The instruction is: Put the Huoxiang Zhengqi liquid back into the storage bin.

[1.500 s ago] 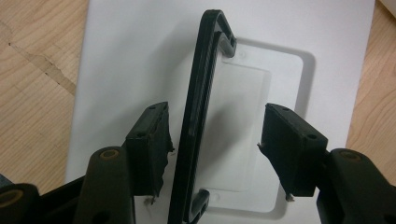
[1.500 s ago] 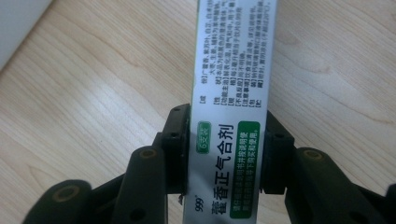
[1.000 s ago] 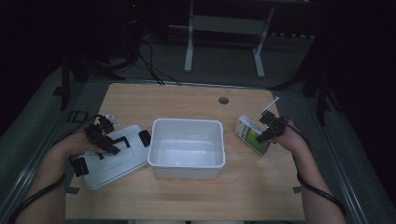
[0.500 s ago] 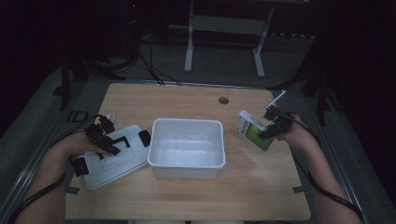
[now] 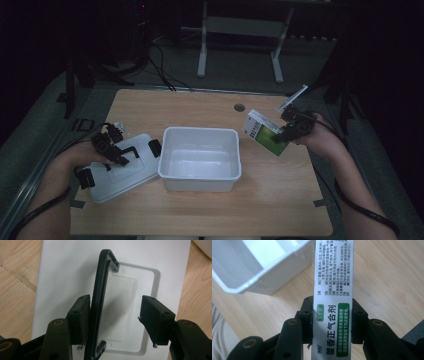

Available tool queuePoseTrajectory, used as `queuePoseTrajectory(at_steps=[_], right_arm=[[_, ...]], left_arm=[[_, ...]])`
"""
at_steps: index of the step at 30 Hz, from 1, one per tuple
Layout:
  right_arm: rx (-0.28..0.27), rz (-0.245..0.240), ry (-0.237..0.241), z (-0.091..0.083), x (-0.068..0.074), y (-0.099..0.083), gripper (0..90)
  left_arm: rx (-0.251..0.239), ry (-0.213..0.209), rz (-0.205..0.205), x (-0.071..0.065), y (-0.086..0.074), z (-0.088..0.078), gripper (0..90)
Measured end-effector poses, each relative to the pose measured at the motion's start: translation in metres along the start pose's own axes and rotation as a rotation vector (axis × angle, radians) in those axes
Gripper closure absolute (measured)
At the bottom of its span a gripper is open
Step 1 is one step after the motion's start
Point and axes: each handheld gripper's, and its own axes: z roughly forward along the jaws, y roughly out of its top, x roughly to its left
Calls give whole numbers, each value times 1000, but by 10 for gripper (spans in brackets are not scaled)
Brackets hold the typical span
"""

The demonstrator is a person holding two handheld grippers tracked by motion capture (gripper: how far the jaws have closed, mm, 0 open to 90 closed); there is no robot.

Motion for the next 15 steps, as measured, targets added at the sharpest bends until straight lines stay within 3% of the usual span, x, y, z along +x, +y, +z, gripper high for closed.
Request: queuePoseTrajectory(at_steps=[6, 15], right_arm=[[-13, -65, 6, -11, 17, 16, 635], [-33, -183, 76, -10, 50, 42, 634]], left_arm=[[2, -1, 3, -1, 0, -1, 424], [2, -10, 5, -1, 0, 0, 423]])
